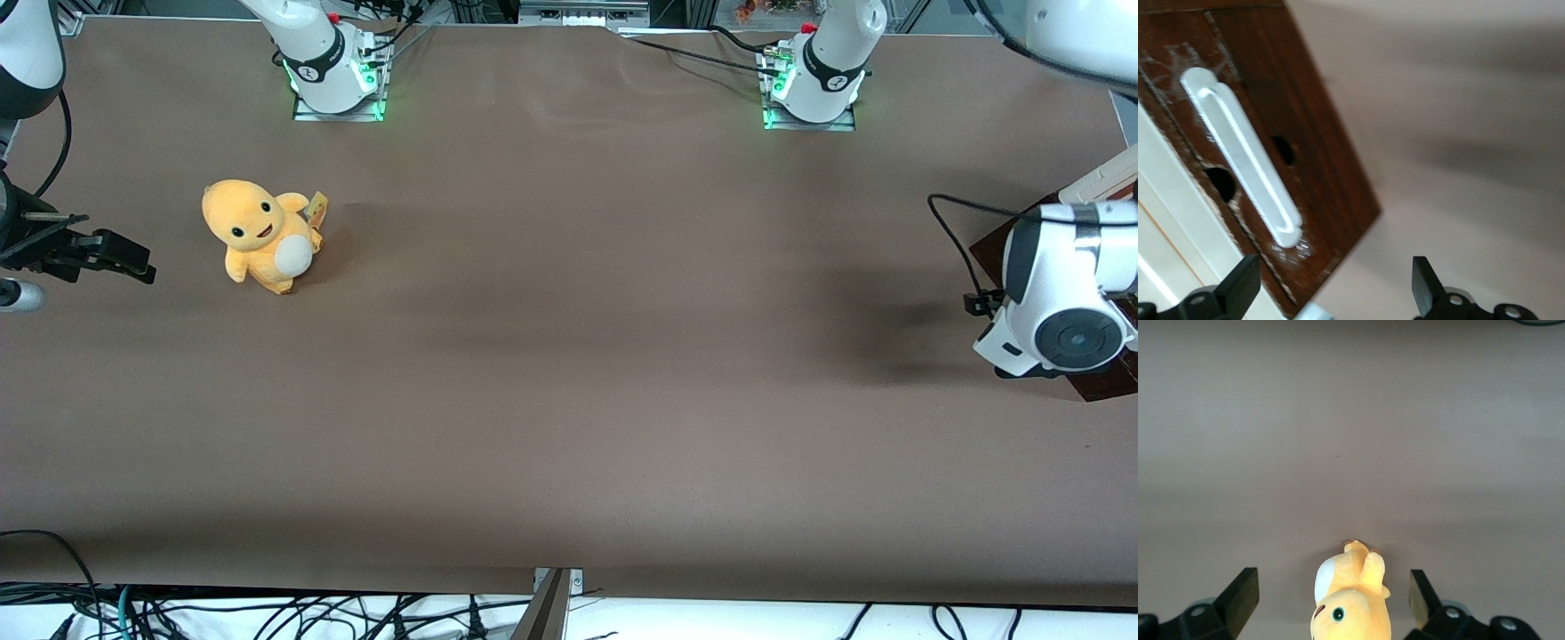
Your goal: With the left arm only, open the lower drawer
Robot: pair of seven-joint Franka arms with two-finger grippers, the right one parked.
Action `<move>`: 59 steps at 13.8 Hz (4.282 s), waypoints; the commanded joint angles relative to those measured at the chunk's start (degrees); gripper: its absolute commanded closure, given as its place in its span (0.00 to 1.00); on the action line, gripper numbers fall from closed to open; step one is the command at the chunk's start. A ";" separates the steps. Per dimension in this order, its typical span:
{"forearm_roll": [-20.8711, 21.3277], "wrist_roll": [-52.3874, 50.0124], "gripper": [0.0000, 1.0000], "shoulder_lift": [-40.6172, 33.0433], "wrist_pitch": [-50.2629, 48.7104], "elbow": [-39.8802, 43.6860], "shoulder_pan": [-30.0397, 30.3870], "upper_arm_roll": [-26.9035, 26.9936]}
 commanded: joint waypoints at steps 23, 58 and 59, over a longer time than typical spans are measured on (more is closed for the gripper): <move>27.83 -14.00 0.82 16.41 -3.39 2.63 0.58 0.19; -31.29 -13.55 0.00 9.57 -7.08 26.89 -6.11 -0.43; -33.59 -13.47 0.00 8.43 -6.99 27.42 -6.02 -0.25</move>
